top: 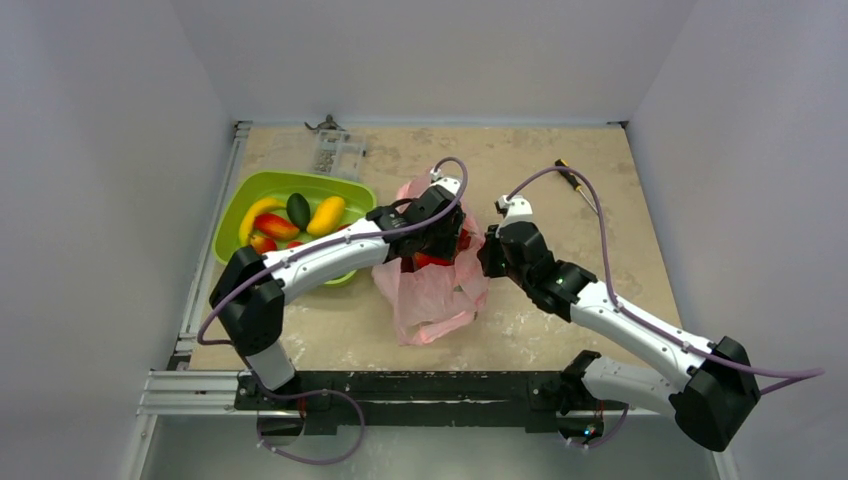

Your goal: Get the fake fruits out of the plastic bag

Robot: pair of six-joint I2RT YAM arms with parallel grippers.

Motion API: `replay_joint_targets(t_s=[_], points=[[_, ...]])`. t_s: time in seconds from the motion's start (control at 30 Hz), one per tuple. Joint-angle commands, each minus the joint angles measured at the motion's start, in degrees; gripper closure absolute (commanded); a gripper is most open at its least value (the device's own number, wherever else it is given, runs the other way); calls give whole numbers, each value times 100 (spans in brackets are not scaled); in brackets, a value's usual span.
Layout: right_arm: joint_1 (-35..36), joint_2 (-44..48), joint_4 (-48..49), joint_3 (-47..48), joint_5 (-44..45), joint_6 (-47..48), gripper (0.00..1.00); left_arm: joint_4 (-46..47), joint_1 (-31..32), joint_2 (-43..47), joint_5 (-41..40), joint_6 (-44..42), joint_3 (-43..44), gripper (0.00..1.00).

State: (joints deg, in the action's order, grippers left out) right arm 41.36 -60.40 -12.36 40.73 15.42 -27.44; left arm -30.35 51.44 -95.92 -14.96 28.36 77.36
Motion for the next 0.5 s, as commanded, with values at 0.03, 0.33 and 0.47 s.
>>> replay_joint_targets(t_s=[0.03,0.33,0.47], points=[[24,7,199,-115,-11,23,100,-184,-68,-398,-286,47,325,30],[30,-127,362,-267,-134,55,100,-83,-90,-817,-157,99,227,13],[28,-139,406,-340,-149,37,100,9,-115,-953,-99,117,172,13]])
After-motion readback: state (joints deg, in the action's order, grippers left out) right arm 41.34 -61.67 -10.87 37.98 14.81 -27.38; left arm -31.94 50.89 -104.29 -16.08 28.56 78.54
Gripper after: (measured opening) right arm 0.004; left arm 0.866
